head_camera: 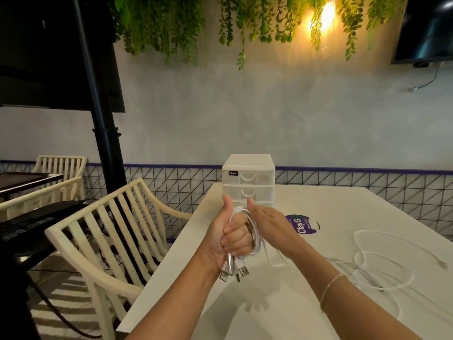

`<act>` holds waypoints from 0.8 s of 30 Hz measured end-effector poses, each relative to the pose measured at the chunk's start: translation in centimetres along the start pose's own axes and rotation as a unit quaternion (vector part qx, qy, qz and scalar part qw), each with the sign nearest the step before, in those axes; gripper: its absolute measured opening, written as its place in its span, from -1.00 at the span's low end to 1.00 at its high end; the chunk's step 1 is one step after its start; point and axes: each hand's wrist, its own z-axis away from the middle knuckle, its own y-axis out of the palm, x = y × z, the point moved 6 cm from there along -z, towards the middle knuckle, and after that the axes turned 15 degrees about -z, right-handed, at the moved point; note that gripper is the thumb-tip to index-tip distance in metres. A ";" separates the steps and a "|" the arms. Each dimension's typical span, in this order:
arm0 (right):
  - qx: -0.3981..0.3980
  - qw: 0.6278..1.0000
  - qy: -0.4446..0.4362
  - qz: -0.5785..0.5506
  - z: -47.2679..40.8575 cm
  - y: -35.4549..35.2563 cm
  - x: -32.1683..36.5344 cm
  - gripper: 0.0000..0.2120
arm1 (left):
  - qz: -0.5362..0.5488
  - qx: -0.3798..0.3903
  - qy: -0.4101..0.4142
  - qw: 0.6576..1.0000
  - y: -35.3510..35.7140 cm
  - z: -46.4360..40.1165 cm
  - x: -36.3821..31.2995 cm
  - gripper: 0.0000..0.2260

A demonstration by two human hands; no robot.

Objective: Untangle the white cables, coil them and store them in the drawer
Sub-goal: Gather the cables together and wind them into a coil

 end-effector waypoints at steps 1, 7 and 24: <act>-0.005 1.000 0.001 -0.007 0.0 0.2 -0.5 -0.39 | -0.005 -0.016 -0.003 1.000 -0.3 0.2 0.1 -0.51; -0.018 0.995 0.020 -0.096 0.0 1.3 -2.6 -0.50 | 0.032 -0.032 0.026 0.999 -0.5 0.3 0.6 -0.53; -0.023 0.960 0.199 -0.197 1.9 2.1 -7.3 -0.73 | 0.013 -0.442 -0.046 0.896 -3.6 0.8 1.2 -0.40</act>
